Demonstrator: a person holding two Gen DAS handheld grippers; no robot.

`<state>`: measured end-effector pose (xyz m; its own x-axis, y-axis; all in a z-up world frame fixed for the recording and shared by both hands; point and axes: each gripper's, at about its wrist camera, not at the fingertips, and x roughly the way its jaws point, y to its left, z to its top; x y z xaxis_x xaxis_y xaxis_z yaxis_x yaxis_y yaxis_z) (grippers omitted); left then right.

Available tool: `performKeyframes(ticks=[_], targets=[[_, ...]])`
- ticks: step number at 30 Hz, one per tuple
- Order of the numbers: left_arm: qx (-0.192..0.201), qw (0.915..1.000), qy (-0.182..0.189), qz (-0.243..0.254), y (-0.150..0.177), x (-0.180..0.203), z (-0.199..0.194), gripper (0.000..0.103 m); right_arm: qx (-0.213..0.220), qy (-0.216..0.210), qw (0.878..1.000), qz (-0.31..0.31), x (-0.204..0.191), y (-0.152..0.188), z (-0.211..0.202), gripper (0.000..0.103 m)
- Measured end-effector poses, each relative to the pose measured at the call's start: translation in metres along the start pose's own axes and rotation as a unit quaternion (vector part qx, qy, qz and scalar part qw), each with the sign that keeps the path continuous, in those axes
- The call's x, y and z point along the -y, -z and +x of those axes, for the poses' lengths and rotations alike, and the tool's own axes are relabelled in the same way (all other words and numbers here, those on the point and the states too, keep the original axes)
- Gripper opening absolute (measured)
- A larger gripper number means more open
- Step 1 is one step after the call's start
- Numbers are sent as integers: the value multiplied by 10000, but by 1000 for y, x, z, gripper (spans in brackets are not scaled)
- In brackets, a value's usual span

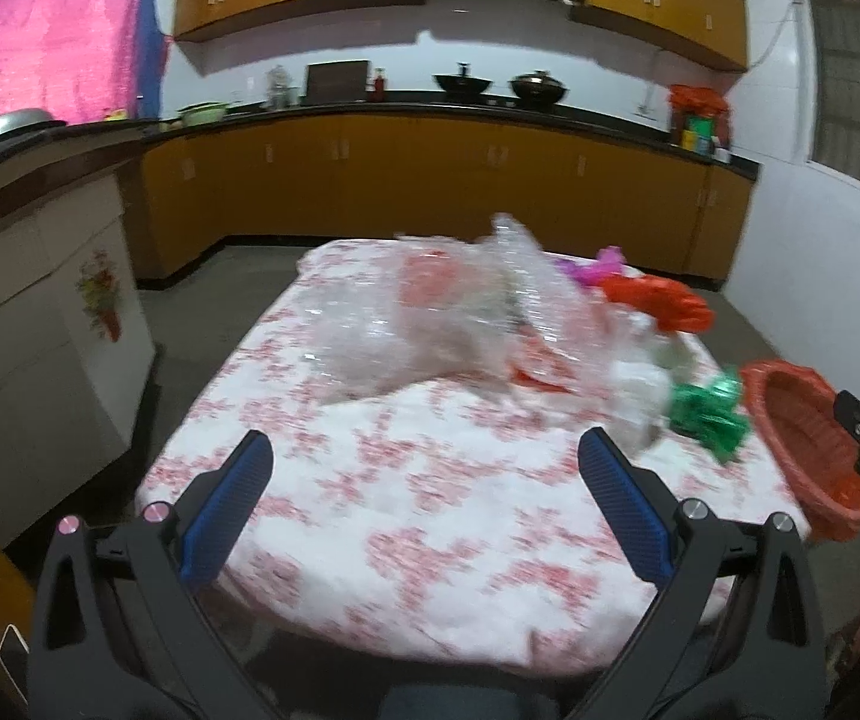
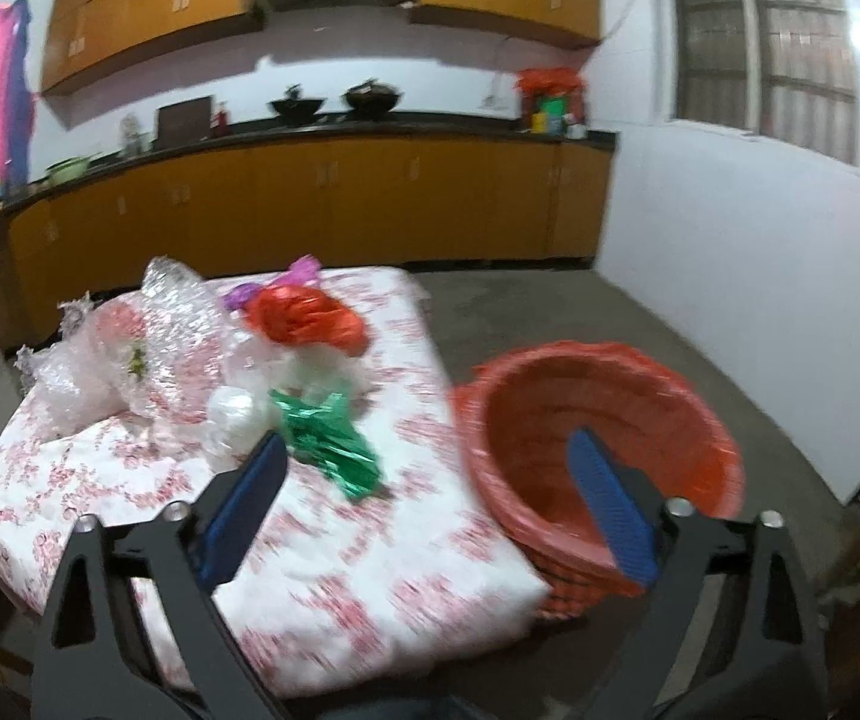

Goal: Collect trash
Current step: 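Grasp the green plastic bag with the right tool while the left tool grasps bubble wrap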

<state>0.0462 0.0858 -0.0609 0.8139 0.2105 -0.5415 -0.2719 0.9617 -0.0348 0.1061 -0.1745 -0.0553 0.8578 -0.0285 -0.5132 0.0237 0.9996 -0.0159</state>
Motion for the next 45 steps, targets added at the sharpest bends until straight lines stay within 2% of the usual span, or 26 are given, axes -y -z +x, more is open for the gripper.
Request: performKeyframes(ticks=[4,7,10,15,18,23,26,31,34,37,42,45], targets=[[93,9997,-208,-41,-6,-14,18,99,-288,-221,9993,-122,-20,-4,47,80],[114,9996,-271,-13,-12,-17,33,99,-512,-272,9982,-123,-27,-4,76,80],[86,9997,-233,-73,-20,-22,50,99,-675,-265,9972,-157,-31,-4,97,79],[119,9994,-170,-263,-33,-30,76,99,-906,-401,9947,-261,-38,-3,120,67],[184,9993,-212,-256,-40,-31,88,99,-967,-546,9932,-360,-43,0,128,54],[220,9992,-175,-281,-58,-34,109,98,-950,-752,9912,-535,-50,2,127,19],[282,9993,-34,-255,-73,-31,117,91,-954,-860,9905,-497,-50,4,125,9],[311,9991,195,-193,-100,-17,130,88,-953,-873,9910,-355,-46,7,124,6],[141,9986,402,-310,-112,-11,140,88,-984,-860,9909,-316,-42,10,121,6],[-46,9986,410,-337,-117,-1,148,87,-997,-830,9911,-293,-40,12,118,6],[-393,9986,284,-194,-110,21,162,71,-1009,-815,9911,-287,-40,12,113,6],[-674,9970,302,-239,-106,24,176,49,-976,-816,9914,-310,-39,11,110,6]])
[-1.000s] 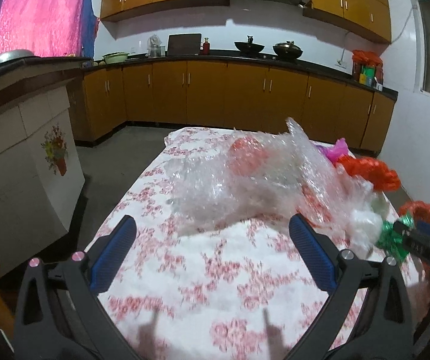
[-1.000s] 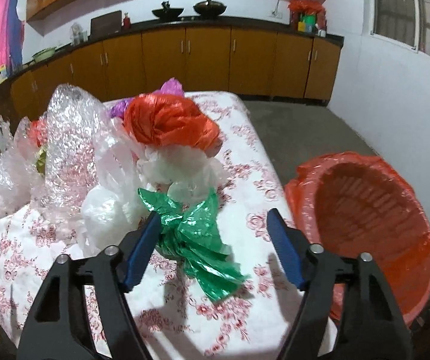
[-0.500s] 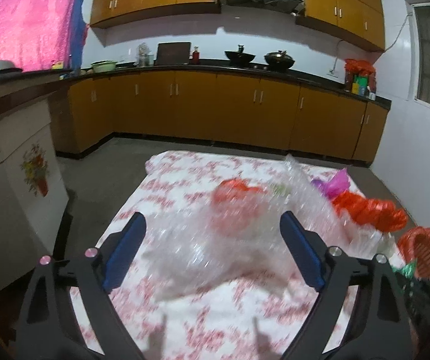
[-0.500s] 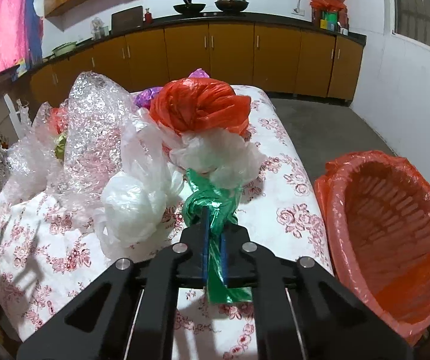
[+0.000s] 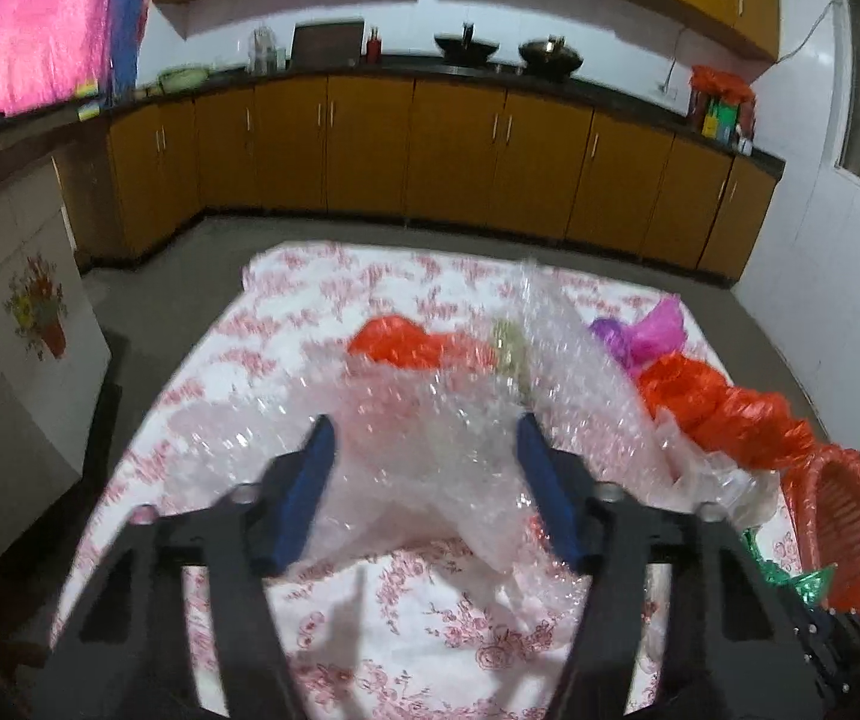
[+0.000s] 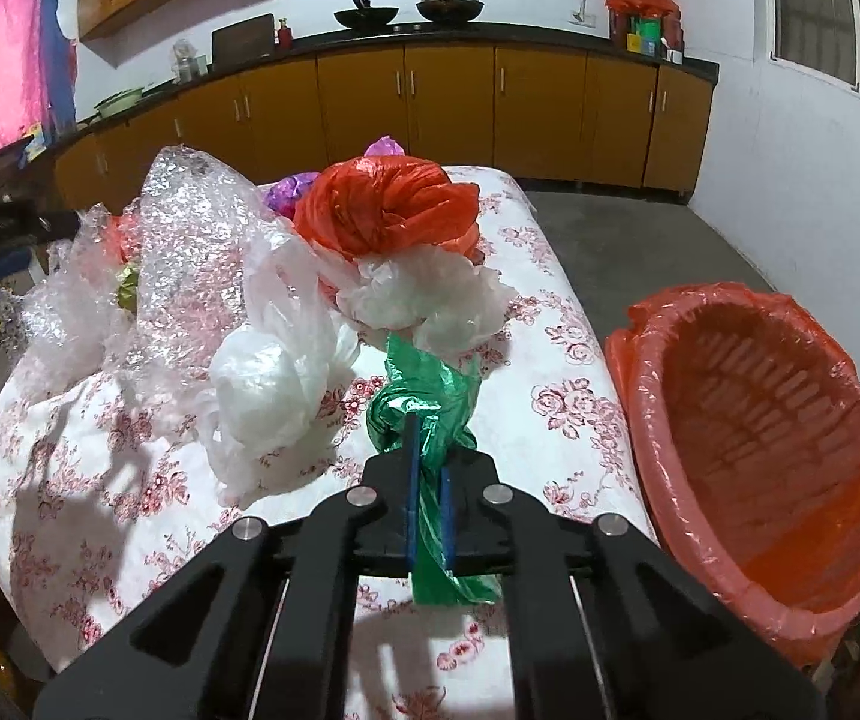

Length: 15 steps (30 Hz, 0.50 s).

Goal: Collect trash
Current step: 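Grasp the green plastic bag with the right tool while the left tool grasps bubble wrap, then carry both items to the orange basket and open both tools to drop them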

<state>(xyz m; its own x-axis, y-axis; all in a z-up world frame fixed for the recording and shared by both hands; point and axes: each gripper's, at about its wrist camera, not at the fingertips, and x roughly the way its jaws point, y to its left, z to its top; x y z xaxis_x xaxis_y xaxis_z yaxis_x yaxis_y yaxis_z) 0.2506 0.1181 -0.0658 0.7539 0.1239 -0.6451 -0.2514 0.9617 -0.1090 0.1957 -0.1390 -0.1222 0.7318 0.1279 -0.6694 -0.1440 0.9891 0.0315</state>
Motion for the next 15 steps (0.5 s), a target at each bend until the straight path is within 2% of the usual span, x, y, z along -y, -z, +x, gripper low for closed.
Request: performKeyframes(ticks=[2,4,9,15], targets=[[-124,9999,90,-56,3,-3,5,18,53,-5,10000,6,1,0,-6,6],[-215,9995,214,-132,5,-6,7,7,101,-20,9999,25,4,-2,-11,6],[-82,9993,363,-71,6,-16,-15,5,263,-73,9995,132,11,-6,-30,6],[144,9978,638,72,-5,-22,-62,5,470,-92,9987,198,18,-15,-55,6]])
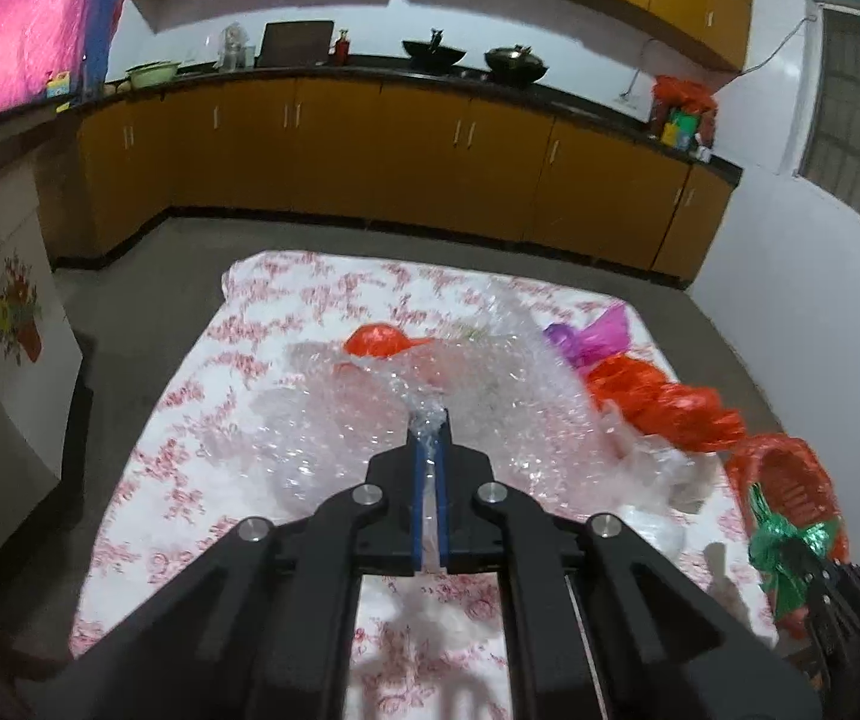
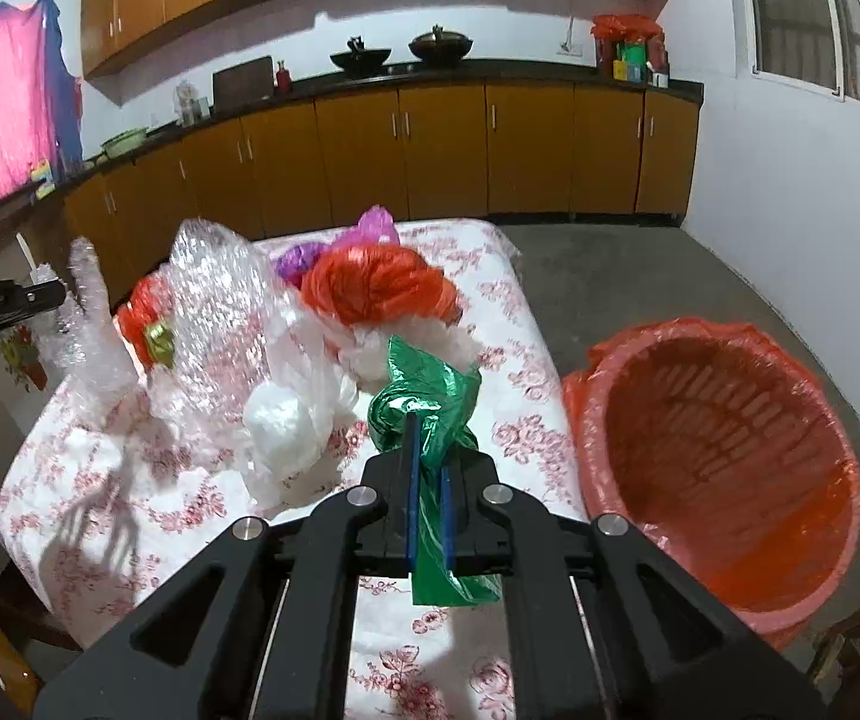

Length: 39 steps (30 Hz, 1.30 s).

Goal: Collect trash
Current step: 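Carry both items to the orange basket and open both tools to drop them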

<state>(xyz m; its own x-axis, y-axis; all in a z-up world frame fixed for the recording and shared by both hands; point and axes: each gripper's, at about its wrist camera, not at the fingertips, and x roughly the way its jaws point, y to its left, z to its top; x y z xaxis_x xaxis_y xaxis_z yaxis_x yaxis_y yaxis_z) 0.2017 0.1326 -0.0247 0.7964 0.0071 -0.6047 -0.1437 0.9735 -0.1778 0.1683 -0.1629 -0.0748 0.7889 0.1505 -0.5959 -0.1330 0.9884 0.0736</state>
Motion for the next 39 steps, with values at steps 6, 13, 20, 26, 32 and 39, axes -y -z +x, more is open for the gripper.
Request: performKeyframes(ticks=[6,13,20,26,32,39], targets=[[190,9987,437,205,-12,23,-47,4,199,100,9997,39,8,-12,-22,6],[419,9910,1163,506,-26,76,-93,4,331,454,9982,200,39,-21,-47,6],[448,9768,1934,805,-30,150,-111,4,367,920,9938,498,84,-25,-70,6],[216,9627,2525,945,-22,216,-91,4,350,1348,9872,781,124,-22,-87,6],[-168,9489,2992,994,-13,273,-58,4,347,1614,9811,1010,154,-21,-94,6],[-443,9339,3365,1120,-1,321,-27,4,346,1738,9766,1222,179,-20,-86,6]])
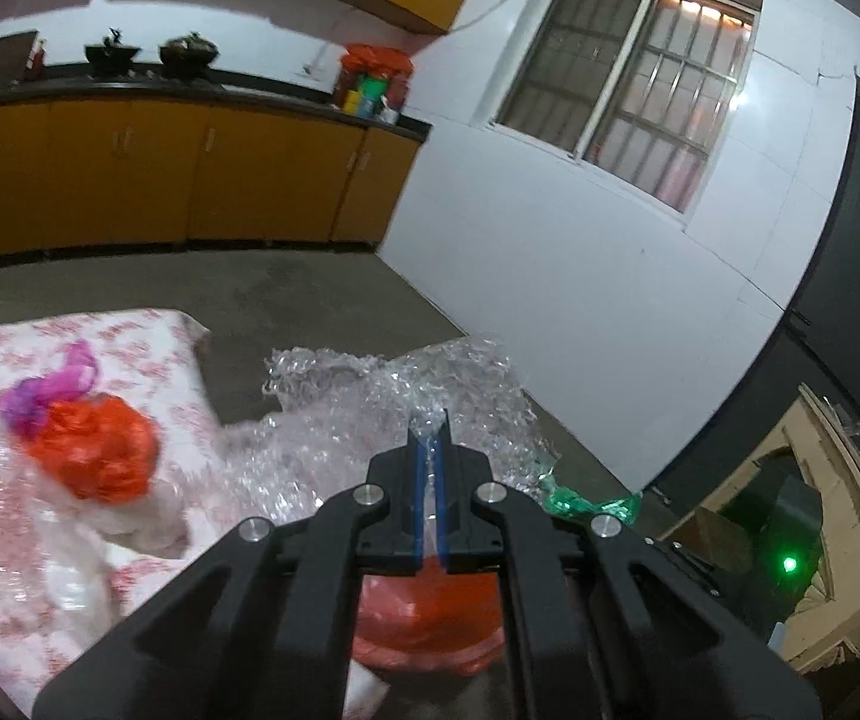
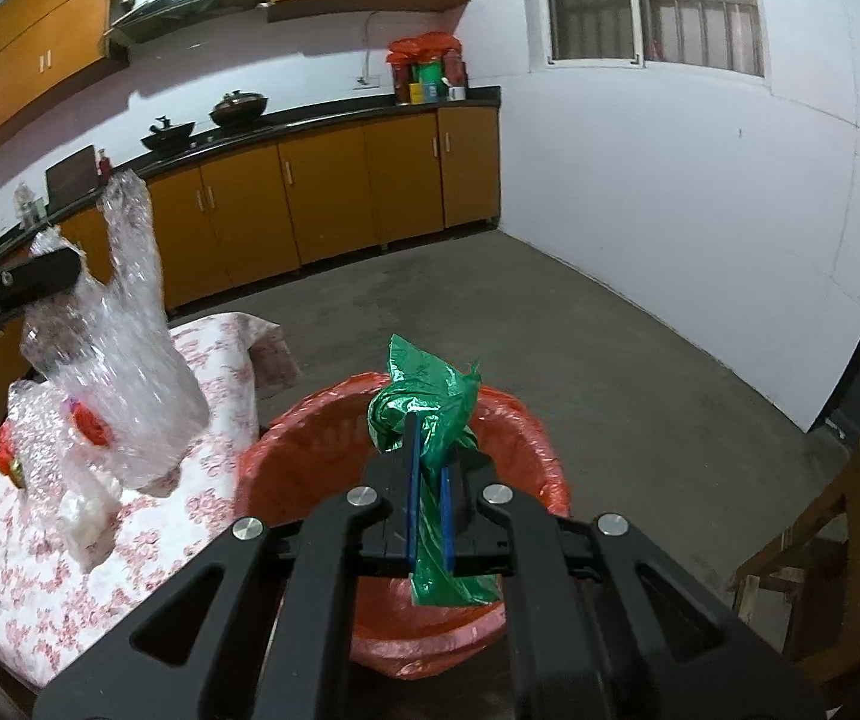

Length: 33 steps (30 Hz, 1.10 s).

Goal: Collect trash
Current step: 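Carry both items to the orange basket and open both tools to drop them, then move both tools back to the table and grasp the white bag with the right tool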

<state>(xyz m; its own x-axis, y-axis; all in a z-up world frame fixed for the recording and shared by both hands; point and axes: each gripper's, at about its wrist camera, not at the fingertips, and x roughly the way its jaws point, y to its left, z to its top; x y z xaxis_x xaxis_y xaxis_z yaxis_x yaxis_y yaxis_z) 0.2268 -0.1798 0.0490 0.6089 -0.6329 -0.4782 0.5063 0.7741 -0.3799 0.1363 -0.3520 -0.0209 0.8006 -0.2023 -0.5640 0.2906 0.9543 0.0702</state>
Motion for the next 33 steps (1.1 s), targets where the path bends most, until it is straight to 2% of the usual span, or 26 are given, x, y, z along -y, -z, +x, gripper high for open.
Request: performKeyframes(ticks=[11,19,22,24,25,28,29,33], targets=[[-597,9980,208,6,18,0,67,4,-157,-12,9996,241,19,7,19,6],[-928,9955,105,-132,35,-20,92,5,-206,-271,9991,254,23,7,33,6],[-1041,9943,75,-214,40,-29,97,12,-280,-361,9986,254,24,10,41,7],[-1077,9940,8,-213,43,-34,97,21,-344,-436,9981,276,24,13,44,9],[-1071,9940,-14,-211,46,-36,98,26,-393,-468,9977,290,25,15,45,14],[-1047,9941,-121,-265,49,-48,94,34,-428,-471,9975,296,26,20,46,39],[-1025,9942,-179,-291,49,-53,92,36,-413,-437,9978,287,27,22,44,43],[-917,9944,-415,-333,50,-68,82,39,-359,-233,9989,190,31,26,38,43]])
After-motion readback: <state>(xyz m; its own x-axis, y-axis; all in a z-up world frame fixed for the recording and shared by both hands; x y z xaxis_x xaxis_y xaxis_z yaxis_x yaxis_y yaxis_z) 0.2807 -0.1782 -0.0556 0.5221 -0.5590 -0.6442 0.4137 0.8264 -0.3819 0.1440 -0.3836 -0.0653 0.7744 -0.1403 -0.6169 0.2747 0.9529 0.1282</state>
